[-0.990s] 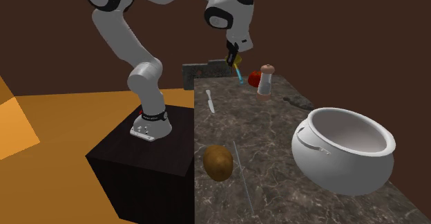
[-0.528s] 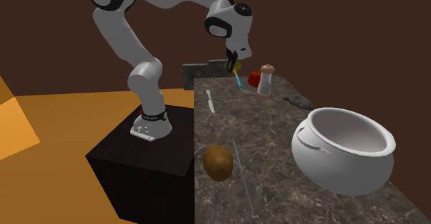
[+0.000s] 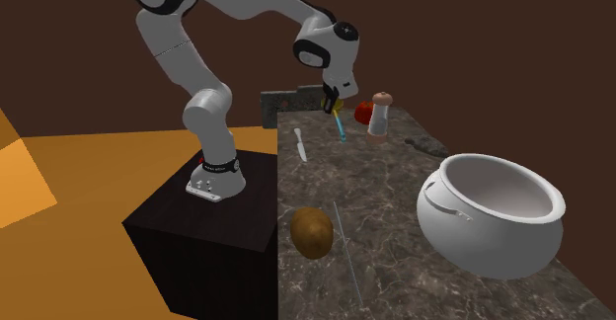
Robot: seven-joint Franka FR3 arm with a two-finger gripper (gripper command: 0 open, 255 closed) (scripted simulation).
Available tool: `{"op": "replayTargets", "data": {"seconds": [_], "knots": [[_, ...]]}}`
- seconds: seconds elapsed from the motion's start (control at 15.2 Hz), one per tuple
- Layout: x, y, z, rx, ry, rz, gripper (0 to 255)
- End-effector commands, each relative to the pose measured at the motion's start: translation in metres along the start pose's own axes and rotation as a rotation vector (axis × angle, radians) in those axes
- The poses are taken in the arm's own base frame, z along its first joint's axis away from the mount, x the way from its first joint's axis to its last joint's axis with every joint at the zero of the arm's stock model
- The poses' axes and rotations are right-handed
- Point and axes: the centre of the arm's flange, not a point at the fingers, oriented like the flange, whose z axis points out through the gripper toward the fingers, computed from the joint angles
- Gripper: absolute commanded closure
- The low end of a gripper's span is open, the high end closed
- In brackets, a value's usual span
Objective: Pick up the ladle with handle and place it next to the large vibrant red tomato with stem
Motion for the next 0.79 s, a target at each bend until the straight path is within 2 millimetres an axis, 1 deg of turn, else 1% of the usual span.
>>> {"op": "replayTargets", "data": {"seconds": [0.0,0.66,0.73], "knots": [[0.002,0.005,0.009,0.0,0.0,0.0,255],[0.014,0.03,0.057,0.0,0.0,0.0,255],[0.014,0.03,0.057,0.0,0.0,0.0,255]]}}
